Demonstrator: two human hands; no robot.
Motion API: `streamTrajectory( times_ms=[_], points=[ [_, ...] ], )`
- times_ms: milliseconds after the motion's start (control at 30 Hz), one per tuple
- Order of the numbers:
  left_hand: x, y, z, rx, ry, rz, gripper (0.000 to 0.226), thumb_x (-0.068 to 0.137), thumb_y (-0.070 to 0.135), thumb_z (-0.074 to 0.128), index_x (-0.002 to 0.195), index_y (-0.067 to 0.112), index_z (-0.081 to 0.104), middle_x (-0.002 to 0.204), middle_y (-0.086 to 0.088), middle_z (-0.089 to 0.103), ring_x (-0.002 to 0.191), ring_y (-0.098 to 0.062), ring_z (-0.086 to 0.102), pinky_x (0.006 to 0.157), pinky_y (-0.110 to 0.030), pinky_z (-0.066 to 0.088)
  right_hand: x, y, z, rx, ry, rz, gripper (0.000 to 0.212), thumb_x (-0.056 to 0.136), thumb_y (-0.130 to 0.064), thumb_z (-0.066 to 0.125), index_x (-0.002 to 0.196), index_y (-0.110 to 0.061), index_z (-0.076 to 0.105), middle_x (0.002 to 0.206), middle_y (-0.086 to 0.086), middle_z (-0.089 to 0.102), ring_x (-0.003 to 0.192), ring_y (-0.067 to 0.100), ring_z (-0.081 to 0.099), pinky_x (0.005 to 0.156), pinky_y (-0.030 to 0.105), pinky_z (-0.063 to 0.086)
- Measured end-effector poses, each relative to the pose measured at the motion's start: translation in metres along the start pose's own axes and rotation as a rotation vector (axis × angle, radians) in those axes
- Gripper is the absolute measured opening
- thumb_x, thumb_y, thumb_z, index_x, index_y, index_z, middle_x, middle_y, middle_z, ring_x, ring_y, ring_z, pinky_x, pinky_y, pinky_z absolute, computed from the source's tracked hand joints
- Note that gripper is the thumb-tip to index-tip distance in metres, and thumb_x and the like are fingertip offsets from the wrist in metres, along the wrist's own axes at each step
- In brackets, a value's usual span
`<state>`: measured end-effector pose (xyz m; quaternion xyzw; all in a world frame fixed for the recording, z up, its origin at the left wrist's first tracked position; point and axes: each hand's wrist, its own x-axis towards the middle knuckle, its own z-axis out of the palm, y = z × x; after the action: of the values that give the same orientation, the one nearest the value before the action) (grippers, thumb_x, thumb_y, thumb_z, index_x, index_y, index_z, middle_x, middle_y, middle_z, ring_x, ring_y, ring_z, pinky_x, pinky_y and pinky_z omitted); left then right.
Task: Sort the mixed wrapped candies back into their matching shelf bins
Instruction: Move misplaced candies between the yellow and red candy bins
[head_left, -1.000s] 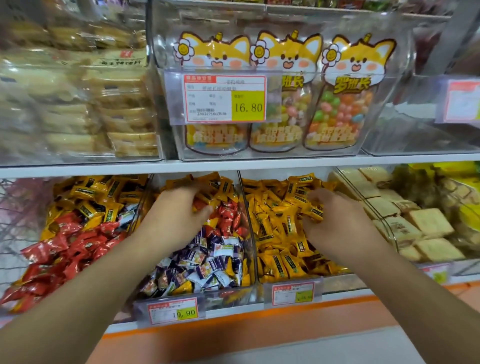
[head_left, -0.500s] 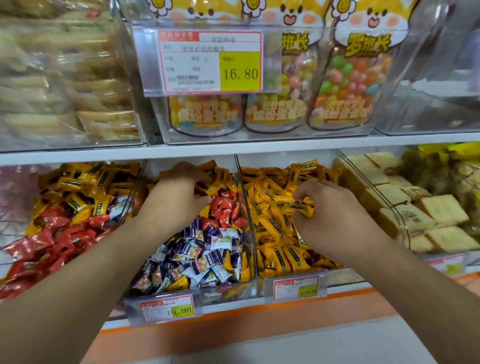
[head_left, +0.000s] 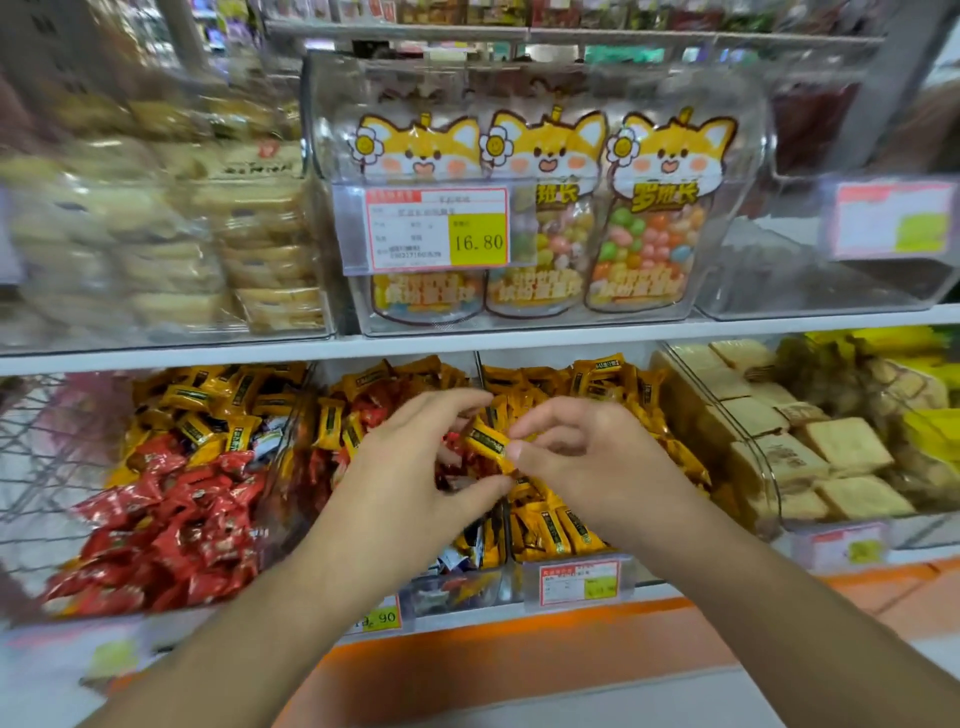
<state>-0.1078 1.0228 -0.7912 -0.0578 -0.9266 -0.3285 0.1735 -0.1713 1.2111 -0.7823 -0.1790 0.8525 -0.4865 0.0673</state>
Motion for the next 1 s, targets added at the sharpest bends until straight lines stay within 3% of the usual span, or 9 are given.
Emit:
streamTrajectory(
  times_ms=[133, 200, 300, 500, 600, 800, 867, 933, 1000],
  points=[
    [0.003, -0.017, -0.004, 0.015, -0.015, -0.059, 0.065, 0.086, 0.051, 0.076, 0.141, 0.051, 0.043, 0.124, 0.034, 0.047, 0.11, 0.014, 0.05, 0.086, -0.008, 0.043, 0.001, 0.009, -0.014, -0.094, 0.146, 0.048, 0.002, 0.097, -0.032, 0.069, 0.098, -0.03, 0.07, 0.084, -0.007, 0.074, 0.052, 0.003, 0.061, 0.045, 0.028, 0.049],
    [0.008, -0.037, -0.008, 0.087, 0.027, -0.118, 0.053, 0.092, 0.044, 0.071, 0.141, 0.041, 0.05, 0.122, 0.027, 0.051, 0.104, 0.009, 0.053, 0.095, -0.02, 0.048, 0.004, 0.016, -0.024, -0.309, 0.147, 0.071, 0.021, 0.098, -0.038, 0.066, 0.117, -0.028, 0.066, 0.099, -0.007, 0.074, 0.063, 0.009, 0.065, 0.056, 0.034, 0.056],
    [0.018, -0.065, -0.009, 0.203, 0.022, -0.183, 0.041, 0.097, 0.037, 0.067, 0.137, 0.032, 0.058, 0.127, 0.013, 0.059, 0.107, -0.001, 0.056, 0.096, -0.026, 0.05, 0.008, 0.023, -0.031, -0.459, 0.108, 0.153, 0.044, 0.098, -0.042, 0.064, 0.137, -0.026, 0.056, 0.124, 0.001, 0.064, 0.071, 0.013, 0.064, 0.06, 0.026, 0.055],
    [0.038, -0.091, 0.003, 0.404, -0.127, -0.17, 0.045, 0.097, 0.031, 0.069, 0.141, 0.028, 0.059, 0.143, 0.003, 0.059, 0.132, -0.019, 0.054, 0.111, -0.038, 0.046, 0.016, 0.027, -0.023, -0.484, 0.079, 0.119, 0.028, 0.097, -0.033, 0.066, 0.124, -0.025, 0.06, 0.123, 0.0, 0.061, 0.056, 0.012, 0.064, 0.047, 0.025, 0.05],
    [0.043, -0.092, 0.004, 0.487, -0.103, -0.177, 0.041, 0.093, 0.03, 0.074, 0.133, 0.03, 0.066, 0.13, 0.002, 0.067, 0.122, -0.021, 0.061, 0.106, -0.042, 0.05, 0.02, 0.03, -0.02, -0.503, 0.081, 0.101, 0.025, 0.096, -0.033, 0.067, 0.12, -0.027, 0.062, 0.124, -0.002, 0.062, 0.048, 0.008, 0.06, 0.043, 0.017, 0.038],
    [0.04, -0.091, -0.004, 0.479, -0.051, -0.174, 0.029, 0.091, 0.035, 0.077, 0.119, 0.032, 0.072, 0.113, 0.005, 0.071, 0.102, -0.019, 0.065, 0.097, -0.041, 0.053, 0.02, 0.031, -0.019, -0.505, 0.064, 0.08, 0.022, 0.097, -0.032, 0.066, 0.118, -0.026, 0.062, 0.128, -0.003, 0.062, 0.039, 0.002, 0.053, 0.04, 0.014, 0.035],
    [0.037, -0.085, -0.009, 0.419, -0.012, -0.175, 0.03, 0.093, 0.038, 0.072, 0.123, 0.034, 0.069, 0.116, 0.002, 0.071, 0.089, -0.018, 0.066, 0.09, -0.037, 0.055, 0.018, 0.027, -0.019, -0.499, 0.064, 0.048, 0.024, 0.098, -0.035, 0.065, 0.12, -0.028, 0.063, 0.128, -0.005, 0.061, 0.048, 0.002, 0.059, 0.049, 0.018, 0.043],
    [0.034, -0.074, -0.015, 0.298, 0.01, -0.184, 0.03, 0.095, 0.04, 0.07, 0.125, 0.039, 0.067, 0.122, 0.004, 0.069, 0.101, -0.016, 0.066, 0.091, -0.033, 0.054, 0.015, 0.023, -0.02, -0.466, 0.083, -0.005, 0.027, 0.097, -0.039, 0.065, 0.122, -0.029, 0.063, 0.127, -0.01, 0.062, 0.084, 0.006, 0.067, 0.074, 0.026, 0.053],
    [0.03, -0.059, -0.019, 0.15, -0.002, -0.206, 0.028, 0.094, 0.042, 0.07, 0.122, 0.045, 0.067, 0.114, 0.015, 0.069, 0.106, -0.004, 0.064, 0.092, -0.027, 0.054, 0.012, 0.019, -0.017, -0.405, 0.082, -0.073, 0.032, 0.097, -0.042, 0.065, 0.128, -0.032, 0.061, 0.123, -0.017, 0.063, 0.112, 0.004, 0.06, 0.097, 0.032, 0.052]
  ],
)
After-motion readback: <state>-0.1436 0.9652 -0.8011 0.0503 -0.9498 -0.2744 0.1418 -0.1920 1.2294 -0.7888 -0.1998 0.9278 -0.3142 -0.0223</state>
